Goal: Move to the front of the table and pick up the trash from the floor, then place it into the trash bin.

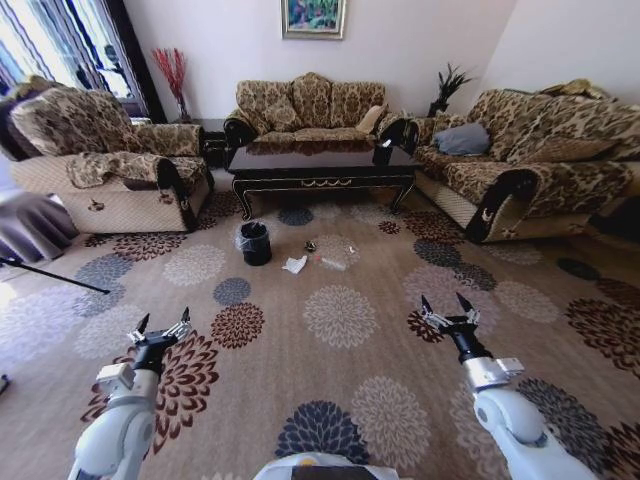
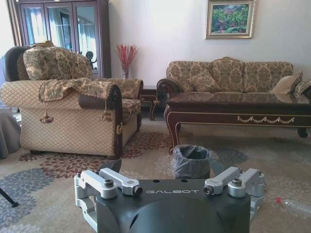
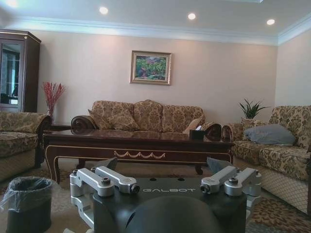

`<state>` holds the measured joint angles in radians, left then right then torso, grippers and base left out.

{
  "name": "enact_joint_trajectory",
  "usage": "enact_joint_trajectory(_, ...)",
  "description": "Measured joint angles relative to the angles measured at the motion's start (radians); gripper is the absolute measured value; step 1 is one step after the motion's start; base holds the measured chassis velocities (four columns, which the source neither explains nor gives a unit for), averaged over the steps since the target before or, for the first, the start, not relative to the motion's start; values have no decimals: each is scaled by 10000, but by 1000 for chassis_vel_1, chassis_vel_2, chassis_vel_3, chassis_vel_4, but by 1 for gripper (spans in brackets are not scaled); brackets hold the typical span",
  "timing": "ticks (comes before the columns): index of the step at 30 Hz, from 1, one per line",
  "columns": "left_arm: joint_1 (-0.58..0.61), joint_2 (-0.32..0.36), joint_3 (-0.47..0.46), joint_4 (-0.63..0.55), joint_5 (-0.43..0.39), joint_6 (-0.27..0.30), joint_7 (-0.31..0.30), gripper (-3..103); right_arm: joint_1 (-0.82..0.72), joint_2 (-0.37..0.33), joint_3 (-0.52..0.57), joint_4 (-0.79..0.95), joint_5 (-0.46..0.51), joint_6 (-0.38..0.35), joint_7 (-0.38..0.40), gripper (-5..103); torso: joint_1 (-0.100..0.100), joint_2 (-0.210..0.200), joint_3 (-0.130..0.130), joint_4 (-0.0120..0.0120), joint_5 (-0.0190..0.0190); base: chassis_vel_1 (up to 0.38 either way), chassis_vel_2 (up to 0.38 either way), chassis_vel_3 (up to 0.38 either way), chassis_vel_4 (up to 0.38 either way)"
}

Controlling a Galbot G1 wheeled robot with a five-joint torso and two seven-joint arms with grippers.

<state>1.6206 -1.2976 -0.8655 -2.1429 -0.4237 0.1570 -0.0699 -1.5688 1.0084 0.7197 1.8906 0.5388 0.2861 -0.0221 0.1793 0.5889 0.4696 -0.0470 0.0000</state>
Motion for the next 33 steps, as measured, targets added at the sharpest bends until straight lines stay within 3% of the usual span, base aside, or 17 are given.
enact_joint_trajectory(33, 96, -28, -31, 35, 84, -66, 87, 100, -46, 22, -50, 0, -80, 101, 83, 100, -521, -1335, -813, 1, -1, 0, 0, 0, 0)
